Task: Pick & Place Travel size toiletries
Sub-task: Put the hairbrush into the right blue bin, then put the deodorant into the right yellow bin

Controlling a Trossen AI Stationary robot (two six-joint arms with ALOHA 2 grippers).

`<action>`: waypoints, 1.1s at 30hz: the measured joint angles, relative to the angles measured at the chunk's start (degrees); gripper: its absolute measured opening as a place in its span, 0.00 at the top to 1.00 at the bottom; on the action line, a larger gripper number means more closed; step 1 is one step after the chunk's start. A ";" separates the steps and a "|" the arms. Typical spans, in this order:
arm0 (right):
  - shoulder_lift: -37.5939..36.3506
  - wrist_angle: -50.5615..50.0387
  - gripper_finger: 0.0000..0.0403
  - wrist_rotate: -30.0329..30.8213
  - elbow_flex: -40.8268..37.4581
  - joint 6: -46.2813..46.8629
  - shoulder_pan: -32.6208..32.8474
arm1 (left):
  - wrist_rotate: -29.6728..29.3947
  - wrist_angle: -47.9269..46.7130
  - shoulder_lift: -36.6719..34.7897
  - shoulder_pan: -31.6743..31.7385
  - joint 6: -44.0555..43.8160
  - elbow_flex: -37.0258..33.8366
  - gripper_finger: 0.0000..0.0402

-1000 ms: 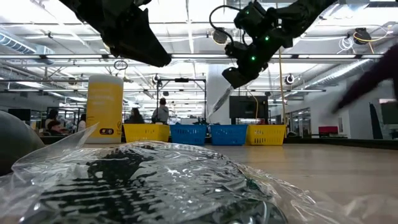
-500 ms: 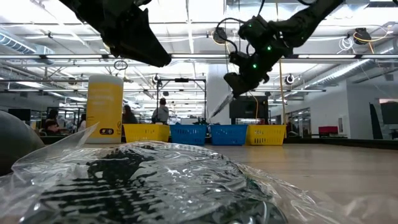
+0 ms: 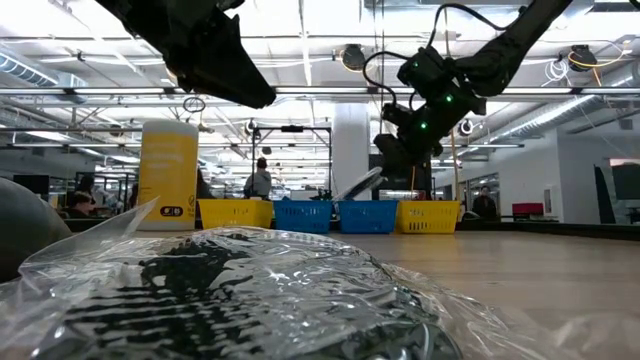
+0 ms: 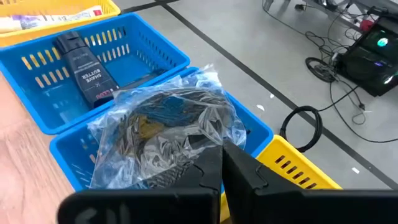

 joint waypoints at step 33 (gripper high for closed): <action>-0.66 -0.06 0.60 -12.95 -0.32 2.59 5.11 | 0.07 -0.26 0.00 0.02 0.07 0.00 0.61</action>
